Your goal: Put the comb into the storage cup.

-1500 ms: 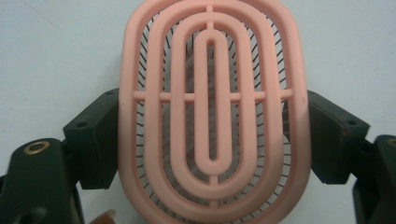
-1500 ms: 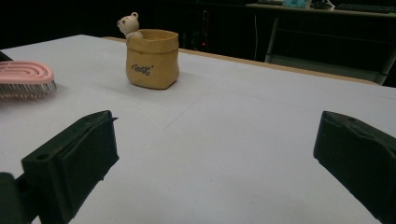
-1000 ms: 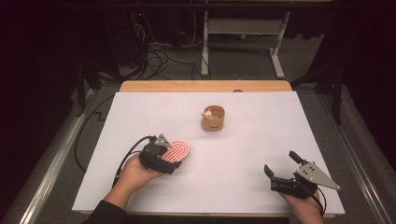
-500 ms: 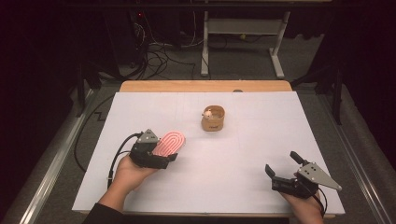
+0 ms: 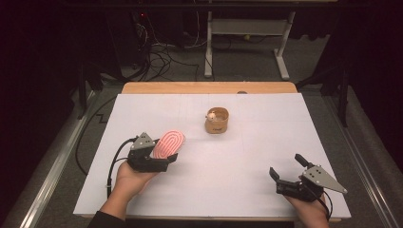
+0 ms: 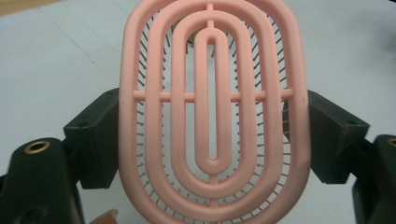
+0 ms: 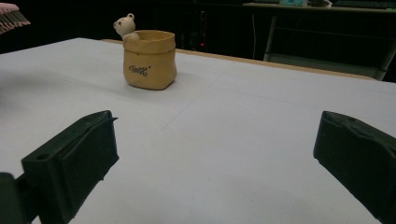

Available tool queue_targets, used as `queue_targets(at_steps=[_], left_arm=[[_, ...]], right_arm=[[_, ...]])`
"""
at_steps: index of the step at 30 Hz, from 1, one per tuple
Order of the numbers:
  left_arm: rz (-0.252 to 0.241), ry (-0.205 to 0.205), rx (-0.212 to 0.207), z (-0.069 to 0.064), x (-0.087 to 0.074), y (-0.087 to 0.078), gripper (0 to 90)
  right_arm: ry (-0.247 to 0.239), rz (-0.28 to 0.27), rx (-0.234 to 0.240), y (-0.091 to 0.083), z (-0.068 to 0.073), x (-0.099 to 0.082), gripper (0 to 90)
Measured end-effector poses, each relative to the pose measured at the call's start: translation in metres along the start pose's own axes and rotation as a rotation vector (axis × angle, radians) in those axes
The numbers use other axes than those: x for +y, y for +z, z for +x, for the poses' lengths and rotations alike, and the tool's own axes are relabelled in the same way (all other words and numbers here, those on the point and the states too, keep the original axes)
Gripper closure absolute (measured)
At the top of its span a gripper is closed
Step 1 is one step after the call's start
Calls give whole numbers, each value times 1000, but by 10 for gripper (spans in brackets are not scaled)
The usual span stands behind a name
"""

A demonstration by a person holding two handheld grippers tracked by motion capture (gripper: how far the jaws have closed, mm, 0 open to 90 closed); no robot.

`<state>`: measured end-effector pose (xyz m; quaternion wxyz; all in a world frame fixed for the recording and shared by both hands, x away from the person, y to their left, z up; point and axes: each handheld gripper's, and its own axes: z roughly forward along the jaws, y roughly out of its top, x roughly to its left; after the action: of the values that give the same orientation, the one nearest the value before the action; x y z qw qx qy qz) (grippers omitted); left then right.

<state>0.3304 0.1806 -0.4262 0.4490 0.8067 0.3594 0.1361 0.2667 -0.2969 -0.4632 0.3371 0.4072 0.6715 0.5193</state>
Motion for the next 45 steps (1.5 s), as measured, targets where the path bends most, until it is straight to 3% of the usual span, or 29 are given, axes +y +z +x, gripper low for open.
queue_targets(at_steps=[23,29,35,38,45], left_arm=[[-193,20,28,-14,8,-6,182],[-220,53,-8,-21,12,2,182],[-230,50,-28,-26,14,7,182],[-228,37,-61,-25,14,8,182],[-254,48,-65,-28,12,13,182]], right_arm=[[-14,-8,1,-1,2,2,4],[-11,-9,-1,-2,4,3,4],[-9,-9,-1,-2,5,4,4],[-10,-9,2,-1,6,4,4],[-8,-3,6,2,12,6,4]])
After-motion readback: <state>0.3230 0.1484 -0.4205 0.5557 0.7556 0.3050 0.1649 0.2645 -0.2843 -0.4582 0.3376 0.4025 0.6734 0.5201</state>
